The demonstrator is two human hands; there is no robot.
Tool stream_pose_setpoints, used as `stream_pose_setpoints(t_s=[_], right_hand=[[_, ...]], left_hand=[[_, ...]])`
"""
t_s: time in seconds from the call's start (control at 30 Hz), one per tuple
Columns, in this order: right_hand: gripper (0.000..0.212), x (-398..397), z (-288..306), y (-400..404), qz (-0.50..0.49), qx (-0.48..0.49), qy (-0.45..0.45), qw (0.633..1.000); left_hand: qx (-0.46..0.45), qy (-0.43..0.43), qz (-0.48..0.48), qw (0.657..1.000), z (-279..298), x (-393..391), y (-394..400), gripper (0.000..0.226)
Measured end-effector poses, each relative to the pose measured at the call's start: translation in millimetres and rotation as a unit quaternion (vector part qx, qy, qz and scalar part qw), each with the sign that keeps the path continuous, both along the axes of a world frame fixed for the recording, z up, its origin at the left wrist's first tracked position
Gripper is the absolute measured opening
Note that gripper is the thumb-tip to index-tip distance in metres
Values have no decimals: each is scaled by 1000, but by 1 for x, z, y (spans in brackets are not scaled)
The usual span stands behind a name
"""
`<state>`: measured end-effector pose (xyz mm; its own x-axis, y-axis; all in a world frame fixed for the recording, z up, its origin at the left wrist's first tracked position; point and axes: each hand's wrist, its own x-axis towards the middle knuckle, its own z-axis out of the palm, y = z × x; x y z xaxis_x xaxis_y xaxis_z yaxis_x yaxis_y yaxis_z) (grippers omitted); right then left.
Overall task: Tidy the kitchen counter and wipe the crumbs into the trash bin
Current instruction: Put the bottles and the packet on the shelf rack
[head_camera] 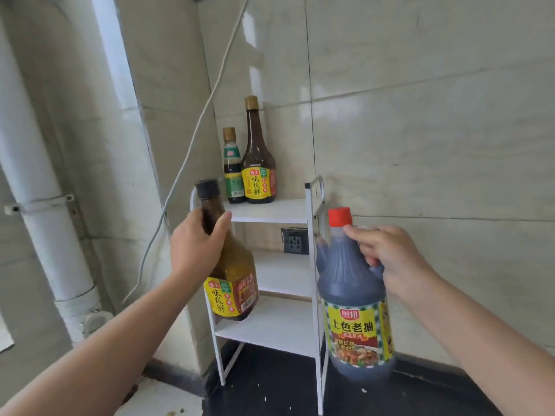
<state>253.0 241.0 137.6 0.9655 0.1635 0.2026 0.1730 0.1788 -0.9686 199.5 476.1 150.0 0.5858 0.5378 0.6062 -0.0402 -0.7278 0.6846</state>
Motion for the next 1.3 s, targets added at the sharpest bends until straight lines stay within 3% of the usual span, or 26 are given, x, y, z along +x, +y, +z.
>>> stream_pose_setpoints(t_s=[0.2, 0.37, 0.67, 0.97, 1.1, 1.3], right_hand=[[70, 12, 92, 56, 3, 96, -38, 995], [45, 30, 145, 107, -30, 164, -74, 983], [27, 83, 164, 165, -113, 134, -74, 982], [35, 144, 152, 193, -160, 164, -72, 971], [36, 157, 149, 194, -174, 165, -72, 968], [32, 164, 141, 201, -147, 61, -139, 977]], left_hand=[[27, -26, 2, 999, 64, 30, 38, 37], [21, -43, 10, 999, 99, 69, 63, 38], [56, -29, 24, 998, 110, 136, 84, 39], [49, -21, 54, 997, 101, 177, 95, 39], [68, 33, 18, 997, 93, 184, 98, 37], [59, 81, -60, 993, 55, 173, 114, 52]])
